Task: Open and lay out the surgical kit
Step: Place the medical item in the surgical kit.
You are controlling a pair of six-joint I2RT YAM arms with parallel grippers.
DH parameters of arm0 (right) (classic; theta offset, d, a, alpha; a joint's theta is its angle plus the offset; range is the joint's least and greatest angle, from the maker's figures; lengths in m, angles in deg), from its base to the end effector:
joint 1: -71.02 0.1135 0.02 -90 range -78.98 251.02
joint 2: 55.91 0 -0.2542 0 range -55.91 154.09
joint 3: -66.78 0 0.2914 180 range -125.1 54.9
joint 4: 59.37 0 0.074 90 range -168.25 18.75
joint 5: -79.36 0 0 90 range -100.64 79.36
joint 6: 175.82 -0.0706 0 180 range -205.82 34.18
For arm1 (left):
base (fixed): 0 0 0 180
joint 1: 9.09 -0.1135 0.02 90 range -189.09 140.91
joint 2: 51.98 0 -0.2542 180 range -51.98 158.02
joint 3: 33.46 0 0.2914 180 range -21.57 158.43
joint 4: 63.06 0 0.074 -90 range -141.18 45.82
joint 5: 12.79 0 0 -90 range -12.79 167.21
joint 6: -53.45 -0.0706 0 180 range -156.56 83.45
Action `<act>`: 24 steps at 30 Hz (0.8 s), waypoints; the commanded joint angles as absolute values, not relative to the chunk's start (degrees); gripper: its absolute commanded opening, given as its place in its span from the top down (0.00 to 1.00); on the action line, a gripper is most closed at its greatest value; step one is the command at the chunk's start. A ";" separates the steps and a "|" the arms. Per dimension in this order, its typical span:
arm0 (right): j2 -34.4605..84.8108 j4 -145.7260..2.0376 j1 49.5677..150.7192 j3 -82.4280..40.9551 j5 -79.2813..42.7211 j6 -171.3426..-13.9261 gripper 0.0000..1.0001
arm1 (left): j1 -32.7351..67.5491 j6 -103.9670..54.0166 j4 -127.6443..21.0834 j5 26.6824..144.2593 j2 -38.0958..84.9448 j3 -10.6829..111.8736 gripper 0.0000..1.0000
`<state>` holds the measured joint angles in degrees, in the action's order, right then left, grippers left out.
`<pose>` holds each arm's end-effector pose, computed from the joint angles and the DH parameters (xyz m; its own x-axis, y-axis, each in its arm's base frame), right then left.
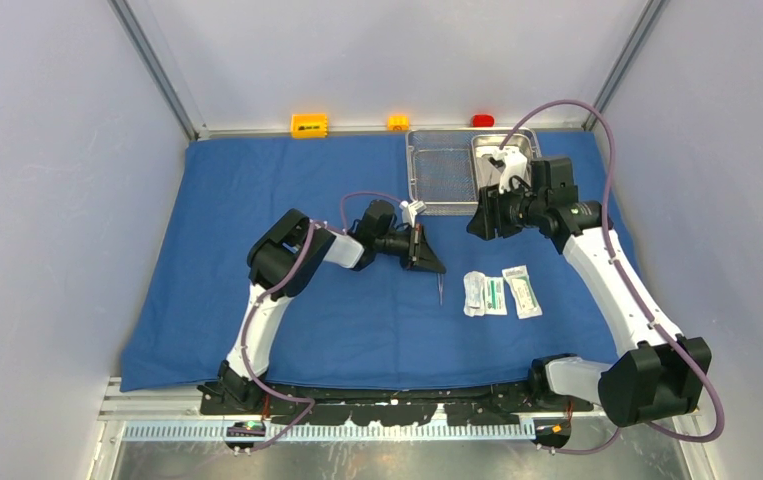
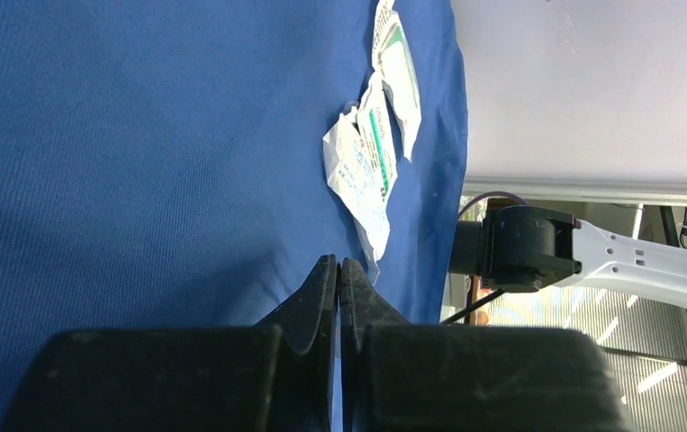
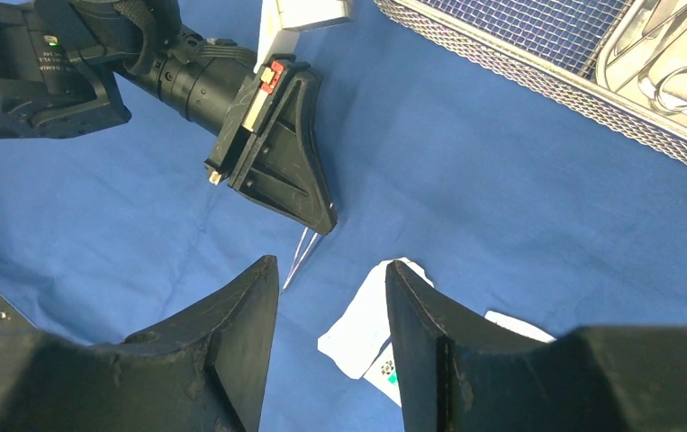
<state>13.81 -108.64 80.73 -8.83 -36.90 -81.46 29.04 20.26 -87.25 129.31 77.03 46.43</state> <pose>0.3117 0.0850 0.2875 -0.6394 -0.1786 -0.7478 -0.5183 0.8185 0.2478 0.3409 -0.3384 0.0412 -0.9700 0.1078 -0.2181 0.2383 0.2405 -0.9410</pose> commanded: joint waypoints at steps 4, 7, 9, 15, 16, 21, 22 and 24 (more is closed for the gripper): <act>11.68 -106.81 80.53 -8.13 -37.72 -81.85 0.48 | 28.88 18.82 -88.62 127.40 75.47 45.78 1.00; 11.37 -106.65 80.58 -7.88 -37.47 -82.03 0.48 | 28.90 18.65 -87.68 127.56 75.37 45.50 1.00; 11.32 -106.66 80.48 -7.79 -37.28 -82.11 0.48 | 28.91 18.19 -86.62 127.57 75.22 45.27 1.00; 10.61 -106.18 80.17 -6.63 -36.77 -82.29 0.48 | 29.03 16.83 -85.16 127.84 73.99 43.88 1.00; 10.55 -106.08 80.15 -6.45 -36.70 -82.30 0.48 | 29.04 16.50 -84.69 127.71 73.78 43.82 1.00; 9.89 -106.05 79.87 -5.94 -36.20 -82.31 0.48 | 29.18 16.09 -83.69 127.98 74.05 43.78 0.97; 9.84 -106.05 79.81 -5.93 -36.13 -82.23 0.48 | 29.30 16.09 -83.42 128.01 74.05 43.73 0.96; 9.82 -106.03 79.71 -5.88 -36.13 -82.22 0.48 | 29.45 16.00 -83.07 127.93 74.12 43.73 0.91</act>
